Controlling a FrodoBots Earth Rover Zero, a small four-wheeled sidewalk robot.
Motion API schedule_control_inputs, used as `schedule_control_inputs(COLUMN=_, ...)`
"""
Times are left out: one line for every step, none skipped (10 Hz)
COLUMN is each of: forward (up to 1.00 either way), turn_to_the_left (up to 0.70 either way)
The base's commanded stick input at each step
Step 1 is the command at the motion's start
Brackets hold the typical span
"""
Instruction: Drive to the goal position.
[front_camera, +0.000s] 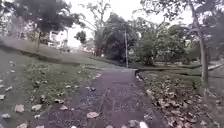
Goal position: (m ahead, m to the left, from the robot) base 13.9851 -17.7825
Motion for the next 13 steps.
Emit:
schedule_control_inputs(forward=0.7, turn_to_the_left=-0.03)
schedule_control_inputs(forward=0.7, turn_to_the_left=-0.03)
schedule_control_inputs(forward=0.7, turn_to_the_left=-0.03)
schedule_control_inputs(forward=0.7, turn_to_the_left=-0.03)
schedule_control_inputs(forward=0.7, turn_to_the_left=-0.03)
schedule_control_inputs(forward=0.7, turn_to_the_left=-0.04)
schedule_control_inputs(forward=0.7, turn_to_the_left=-0.04)
schedule_control_inputs(forward=0.7, turn_to_the_left=-0.04)
schedule_control_inputs(forward=0.7, turn_to_the_left=-0.04)
schedule_control_inputs(forward=0.7, turn_to_the_left=-0.04)
schedule_control_inputs(forward=0.7, turn_to_the_left=-0.04)
schedule_control_inputs(forward=0.7, turn_to_the_left=-0.04)
schedule_control_inputs(forward=0.7, turn_to_the_left=-0.05)
